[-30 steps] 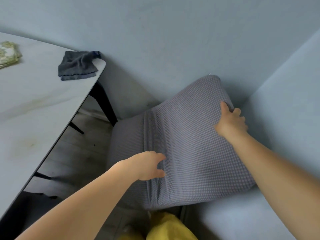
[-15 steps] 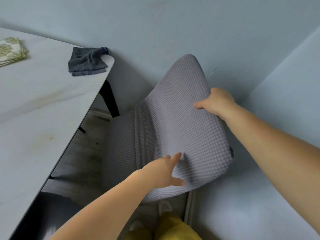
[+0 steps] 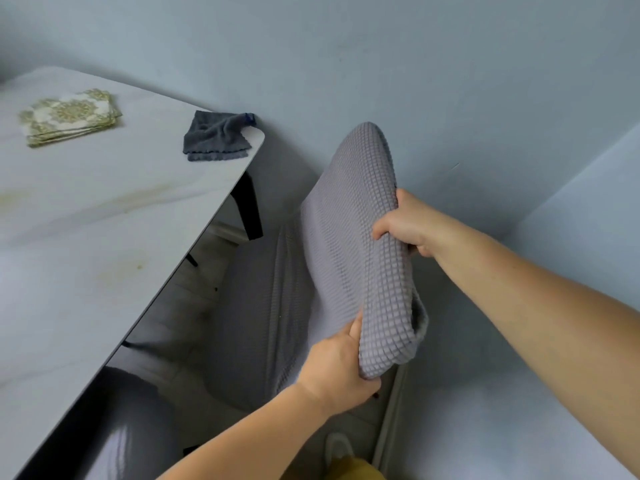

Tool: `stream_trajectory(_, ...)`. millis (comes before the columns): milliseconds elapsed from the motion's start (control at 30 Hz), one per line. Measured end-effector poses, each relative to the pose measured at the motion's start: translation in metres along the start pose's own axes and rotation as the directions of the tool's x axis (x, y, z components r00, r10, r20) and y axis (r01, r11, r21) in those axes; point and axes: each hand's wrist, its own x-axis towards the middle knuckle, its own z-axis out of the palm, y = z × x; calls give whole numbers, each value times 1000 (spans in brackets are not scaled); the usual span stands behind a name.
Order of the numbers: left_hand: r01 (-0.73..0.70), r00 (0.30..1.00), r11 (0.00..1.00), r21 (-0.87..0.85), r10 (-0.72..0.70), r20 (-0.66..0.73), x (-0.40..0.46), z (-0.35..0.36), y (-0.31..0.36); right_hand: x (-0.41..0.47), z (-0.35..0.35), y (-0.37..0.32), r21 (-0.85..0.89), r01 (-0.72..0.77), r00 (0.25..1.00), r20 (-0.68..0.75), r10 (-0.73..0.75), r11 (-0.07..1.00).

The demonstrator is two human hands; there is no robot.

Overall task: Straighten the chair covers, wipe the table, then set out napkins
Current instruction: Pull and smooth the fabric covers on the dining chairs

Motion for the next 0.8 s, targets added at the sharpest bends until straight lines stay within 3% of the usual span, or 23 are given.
stream_trajectory(200,8,999,991,135,-15,49,-16,-33,-18,-3,21,-7,10,33,997,-70,-32,999)
stream_trajectory(433,46,973,980,195,-88,214,-38,-81,-46,-21,44,6,92,18,990,-141,-5,996)
stream_trajectory(633,1,927,968,249,-94,364,-57,-98,-61,-45,51,21,241,-66,998,8,66,968)
stream_trajectory(800,-11,919,955,296,-108,380,-85,-95,-79,-58,59,26,323,-190,977,153,147,927)
